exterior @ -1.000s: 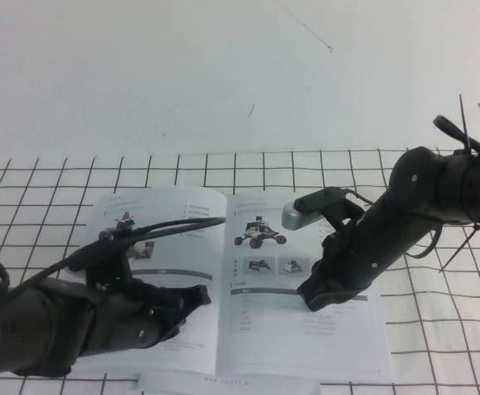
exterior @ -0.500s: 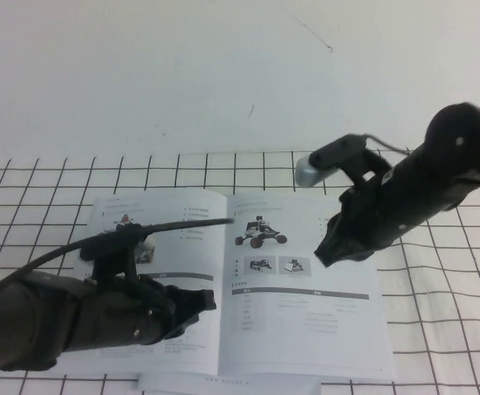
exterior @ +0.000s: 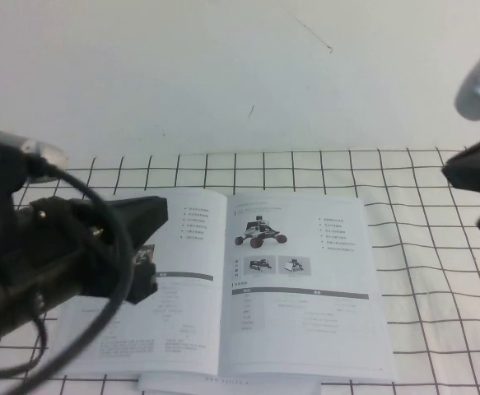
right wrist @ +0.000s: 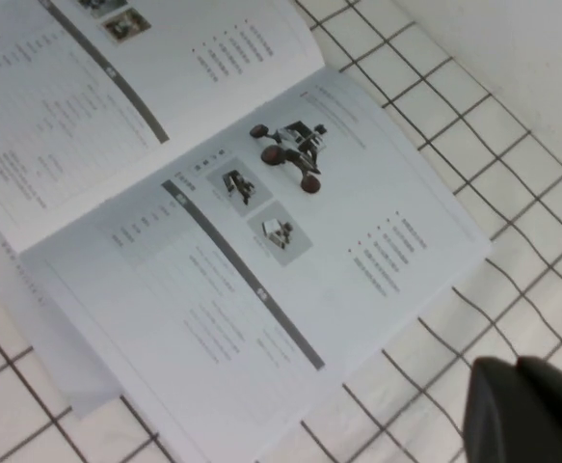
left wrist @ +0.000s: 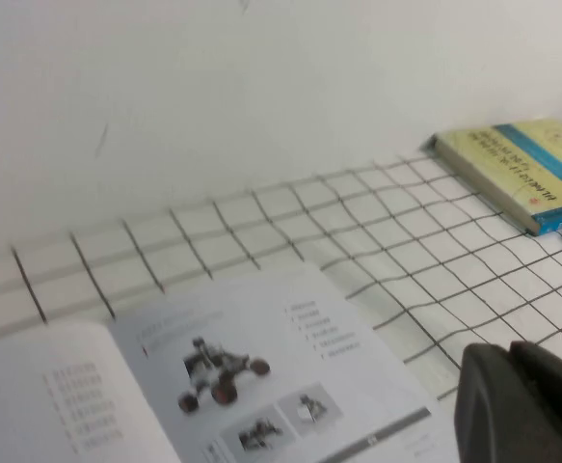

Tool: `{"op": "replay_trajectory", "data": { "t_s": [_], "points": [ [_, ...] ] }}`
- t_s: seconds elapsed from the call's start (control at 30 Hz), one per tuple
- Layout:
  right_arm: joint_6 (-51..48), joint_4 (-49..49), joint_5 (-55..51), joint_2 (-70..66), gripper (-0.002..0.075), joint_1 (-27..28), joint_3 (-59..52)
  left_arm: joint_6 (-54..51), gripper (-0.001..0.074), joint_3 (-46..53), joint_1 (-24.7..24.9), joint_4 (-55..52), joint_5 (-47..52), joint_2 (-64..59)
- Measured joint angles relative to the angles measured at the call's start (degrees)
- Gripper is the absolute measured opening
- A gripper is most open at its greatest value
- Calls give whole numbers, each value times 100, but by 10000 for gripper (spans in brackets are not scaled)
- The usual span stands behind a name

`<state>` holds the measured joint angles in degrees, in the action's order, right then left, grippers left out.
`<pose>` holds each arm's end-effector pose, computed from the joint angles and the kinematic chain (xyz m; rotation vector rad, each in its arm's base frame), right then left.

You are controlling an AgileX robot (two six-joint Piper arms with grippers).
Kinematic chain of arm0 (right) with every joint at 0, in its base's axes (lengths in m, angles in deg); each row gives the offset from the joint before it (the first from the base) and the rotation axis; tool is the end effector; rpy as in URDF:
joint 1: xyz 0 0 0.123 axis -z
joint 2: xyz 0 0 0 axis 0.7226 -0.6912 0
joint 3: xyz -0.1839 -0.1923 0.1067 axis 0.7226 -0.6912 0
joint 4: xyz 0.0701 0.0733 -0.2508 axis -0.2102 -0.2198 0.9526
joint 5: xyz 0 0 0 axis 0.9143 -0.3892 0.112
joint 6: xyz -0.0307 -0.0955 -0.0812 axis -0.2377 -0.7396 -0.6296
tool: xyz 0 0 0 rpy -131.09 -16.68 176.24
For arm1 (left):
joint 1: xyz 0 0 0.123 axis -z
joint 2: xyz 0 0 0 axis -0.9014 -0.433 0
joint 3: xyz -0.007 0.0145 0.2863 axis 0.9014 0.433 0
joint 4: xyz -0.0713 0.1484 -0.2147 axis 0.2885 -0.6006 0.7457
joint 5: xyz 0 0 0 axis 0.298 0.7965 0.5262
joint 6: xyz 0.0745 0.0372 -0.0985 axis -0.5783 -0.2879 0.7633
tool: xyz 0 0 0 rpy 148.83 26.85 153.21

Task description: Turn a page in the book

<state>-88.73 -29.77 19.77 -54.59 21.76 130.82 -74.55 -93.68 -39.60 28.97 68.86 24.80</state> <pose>0.2619 0.1342 0.3526 -0.9870 2.1037 0.1336 0.2170 -0.1341 0.3003 0.3296 1.8639 -0.7043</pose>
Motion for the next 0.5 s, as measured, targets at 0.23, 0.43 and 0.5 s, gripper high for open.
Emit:
{"op": "replay_trajectory", "data": {
  "t_s": [0.23,0.43,0.5],
  "points": [
    [824,1043,-18,1722,-1,0,-1549,-922,-2,568,0,-649,-210,1704],
    [1331,1333,719,3284,-2,0,-3052,-1133,-2,1489,0,-719,-1170,3006],
    [1402,1272,1154,3833,-2,0,-3489,-1152,-2,1712,0,-661,-1398,3301]
  ]
}}
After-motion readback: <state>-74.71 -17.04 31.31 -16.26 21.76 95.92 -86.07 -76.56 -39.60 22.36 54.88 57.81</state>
